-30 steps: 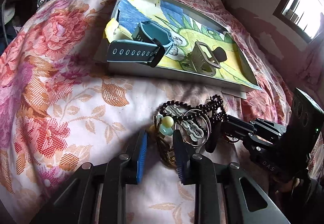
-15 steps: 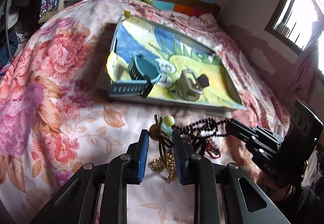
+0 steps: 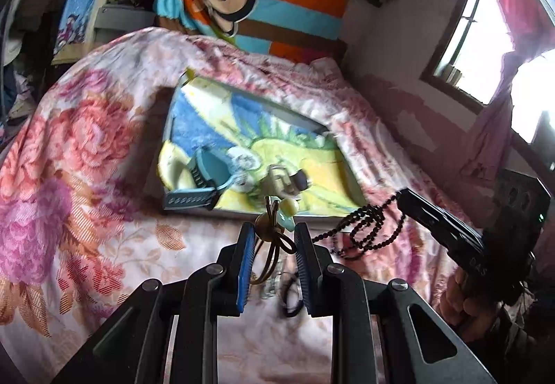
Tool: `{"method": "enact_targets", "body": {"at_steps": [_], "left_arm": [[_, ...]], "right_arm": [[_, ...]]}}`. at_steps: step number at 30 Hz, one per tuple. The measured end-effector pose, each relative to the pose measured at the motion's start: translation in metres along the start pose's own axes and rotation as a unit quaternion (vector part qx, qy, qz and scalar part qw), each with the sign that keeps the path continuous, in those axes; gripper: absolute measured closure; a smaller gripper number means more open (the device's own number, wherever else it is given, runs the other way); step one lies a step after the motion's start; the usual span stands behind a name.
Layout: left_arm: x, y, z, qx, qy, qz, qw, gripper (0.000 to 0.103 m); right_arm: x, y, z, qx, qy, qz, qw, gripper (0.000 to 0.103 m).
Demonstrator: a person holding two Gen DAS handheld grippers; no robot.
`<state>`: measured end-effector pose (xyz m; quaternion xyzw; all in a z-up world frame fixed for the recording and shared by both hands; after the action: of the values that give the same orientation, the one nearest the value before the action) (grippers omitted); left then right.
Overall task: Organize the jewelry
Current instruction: 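Lift the black bead necklace with the right tool while the left tool holds the keyring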
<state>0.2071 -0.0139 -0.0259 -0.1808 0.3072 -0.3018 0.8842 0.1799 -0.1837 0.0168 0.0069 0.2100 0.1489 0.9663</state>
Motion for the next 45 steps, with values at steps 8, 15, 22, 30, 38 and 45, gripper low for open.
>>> {"method": "enact_targets", "body": {"at_steps": [8,15,22,30,38,45], "left_arm": [[-0.004,-0.022,-0.001,0.031,-0.005,-0.027,0.9991,0.081],[-0.006,-0.034,0.001,0.053,-0.008,-0.039,0.9978,0.081],[0.026,-0.009,-0.024,0.028,0.079,0.019,0.9963,0.081],[0.037,0.033,-0.038,-0.003,0.119,0.121,0.9855,0.081],[0.02,0.062,-0.031,0.014,0.106,0.228,0.9679,0.081],[0.017,0.076,-0.032,-0.044,0.119,0.189,0.9738,0.079]], "right_arm": [[-0.01,-0.006,0.011,0.007,-0.017,-0.006,1.0,0.098],[-0.005,-0.009,0.007,0.011,-0.008,-0.009,1.0,0.098],[0.007,-0.012,-0.004,0.013,0.014,-0.01,1.0,0.098],[0.031,-0.012,-0.027,0.012,0.057,-0.012,0.998,0.098],[0.043,-0.006,-0.042,0.008,0.075,-0.007,0.997,0.098],[0.044,-0.004,-0.043,0.009,0.078,-0.002,0.997,0.098]]}}
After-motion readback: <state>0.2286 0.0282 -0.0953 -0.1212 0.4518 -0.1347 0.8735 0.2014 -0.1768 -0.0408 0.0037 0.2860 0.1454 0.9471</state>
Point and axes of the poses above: each gripper's, at about its wrist camera, not at the fingertips, and x roughly the way its jaws point, y to its left, z to its top, the point moved 6 cm from there along x, roughly the way its jaws point, and after that the axes turned 10 degrees about -z, right-handed, at the moved point
